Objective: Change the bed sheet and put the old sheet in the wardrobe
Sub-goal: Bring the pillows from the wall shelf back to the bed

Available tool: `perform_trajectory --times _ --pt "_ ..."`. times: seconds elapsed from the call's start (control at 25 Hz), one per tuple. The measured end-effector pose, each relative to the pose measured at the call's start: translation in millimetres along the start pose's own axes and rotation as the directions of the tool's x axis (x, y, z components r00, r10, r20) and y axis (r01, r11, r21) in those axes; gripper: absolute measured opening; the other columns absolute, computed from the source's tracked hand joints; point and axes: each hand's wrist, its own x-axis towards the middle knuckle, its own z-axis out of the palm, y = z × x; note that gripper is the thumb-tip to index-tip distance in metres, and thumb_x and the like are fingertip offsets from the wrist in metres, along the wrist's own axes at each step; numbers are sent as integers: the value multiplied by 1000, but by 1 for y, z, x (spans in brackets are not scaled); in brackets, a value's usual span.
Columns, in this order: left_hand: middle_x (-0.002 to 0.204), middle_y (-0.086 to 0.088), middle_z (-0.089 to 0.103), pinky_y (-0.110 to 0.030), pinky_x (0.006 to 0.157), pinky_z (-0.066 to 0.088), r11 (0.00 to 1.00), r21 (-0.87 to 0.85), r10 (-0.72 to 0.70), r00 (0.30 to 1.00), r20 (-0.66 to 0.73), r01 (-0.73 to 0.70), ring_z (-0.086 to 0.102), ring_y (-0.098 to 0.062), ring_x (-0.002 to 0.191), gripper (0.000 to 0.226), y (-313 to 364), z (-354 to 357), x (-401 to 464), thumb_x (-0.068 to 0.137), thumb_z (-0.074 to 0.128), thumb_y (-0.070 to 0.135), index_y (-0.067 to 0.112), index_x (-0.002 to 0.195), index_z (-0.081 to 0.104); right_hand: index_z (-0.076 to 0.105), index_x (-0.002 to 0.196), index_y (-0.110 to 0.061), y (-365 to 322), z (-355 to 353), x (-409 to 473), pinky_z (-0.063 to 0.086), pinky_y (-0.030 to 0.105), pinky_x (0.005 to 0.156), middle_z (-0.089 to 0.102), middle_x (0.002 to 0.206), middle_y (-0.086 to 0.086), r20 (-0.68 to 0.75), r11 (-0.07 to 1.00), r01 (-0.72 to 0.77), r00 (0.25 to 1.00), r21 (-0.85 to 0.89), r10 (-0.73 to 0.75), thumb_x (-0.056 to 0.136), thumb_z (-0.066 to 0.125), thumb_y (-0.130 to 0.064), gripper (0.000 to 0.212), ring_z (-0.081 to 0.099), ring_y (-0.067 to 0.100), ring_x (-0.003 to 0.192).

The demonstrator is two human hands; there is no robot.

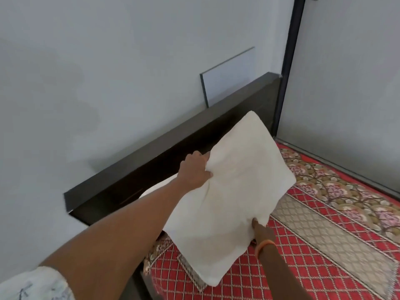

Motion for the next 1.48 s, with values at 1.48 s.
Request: perform_trajectory --times 1.48 --pt "138 -17 38 -50 97 45 803 -278 471 847 -248 -528 44 -38 125 64 295 -191 -383 91 61 26 12 145 30 56 107 -18 -24 -454 -446 40 32 69 62 91 10 -681 771 630 603 89 -414 53 66 -49 63 56 24 78"
